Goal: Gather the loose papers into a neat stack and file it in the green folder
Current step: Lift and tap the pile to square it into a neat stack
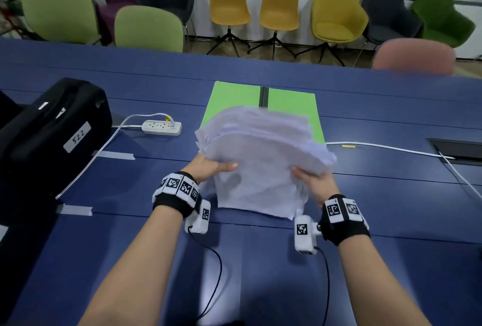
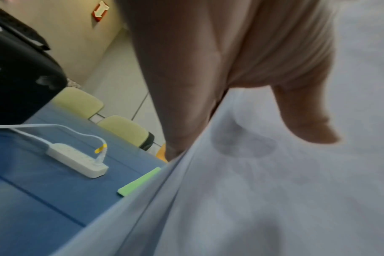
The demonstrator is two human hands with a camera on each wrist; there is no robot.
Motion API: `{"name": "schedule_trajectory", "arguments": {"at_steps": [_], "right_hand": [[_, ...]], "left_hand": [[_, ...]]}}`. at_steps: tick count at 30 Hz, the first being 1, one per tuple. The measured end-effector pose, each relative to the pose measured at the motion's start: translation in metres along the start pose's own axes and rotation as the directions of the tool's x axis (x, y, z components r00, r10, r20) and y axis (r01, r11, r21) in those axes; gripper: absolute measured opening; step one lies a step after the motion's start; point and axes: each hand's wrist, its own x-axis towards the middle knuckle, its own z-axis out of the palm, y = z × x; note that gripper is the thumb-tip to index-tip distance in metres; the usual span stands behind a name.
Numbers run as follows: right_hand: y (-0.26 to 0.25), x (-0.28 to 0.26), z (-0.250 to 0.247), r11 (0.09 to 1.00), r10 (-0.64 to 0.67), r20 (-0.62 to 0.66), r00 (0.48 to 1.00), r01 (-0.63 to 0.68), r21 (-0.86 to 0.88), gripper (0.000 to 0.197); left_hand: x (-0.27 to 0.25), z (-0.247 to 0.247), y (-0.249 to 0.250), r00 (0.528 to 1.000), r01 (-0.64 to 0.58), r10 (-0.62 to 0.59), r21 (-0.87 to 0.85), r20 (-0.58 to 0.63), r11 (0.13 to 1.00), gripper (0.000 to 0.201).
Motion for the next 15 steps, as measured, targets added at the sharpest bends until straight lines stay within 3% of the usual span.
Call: {"name": "schedule_trajectory", "arguments": {"at_steps": [5, 7, 9, 12, 15], "right_hand": [[-0.048, 0.005, -0.001, 0.966, -0.224, -0.064, 0.973, 0.230, 0.118, 0.027], [-0.049, 0.005, -0.003, 0.952, -0.278, -0.053, 0.959, 0.282, 0.118, 0.036], [-0.031, 0.002, -0.001, 0.972, -0.230, -0.024, 0.973, 0.231, 0.050, 0.029], [0.004, 0.003, -0.005, 0.995, -0.100, 0.004, 0.995, 0.100, -0.019, 0.053], [0.012, 0.004, -0.017, 0.997, -0.056, -0.023, 0.998, 0.055, -0.047, 0.070]], "left_hand": [[-0.016, 0.012, 0.022, 0.975, -0.153, 0.121, -0.168, -0.184, 0.974, 0.037], [-0.023, 0.017, 0.015, 0.968, -0.180, 0.141, -0.187, -0.206, 0.966, 0.038], [-0.027, 0.021, 0.001, 0.966, -0.180, 0.142, -0.170, -0.215, 0.969, 0.048], [-0.021, 0.017, -0.018, 0.981, -0.147, 0.129, -0.119, -0.148, 0.982, 0.052], [-0.013, 0.009, -0.016, 0.994, -0.108, 0.107, -0.046, -0.028, 0.993, 0.053]]}}
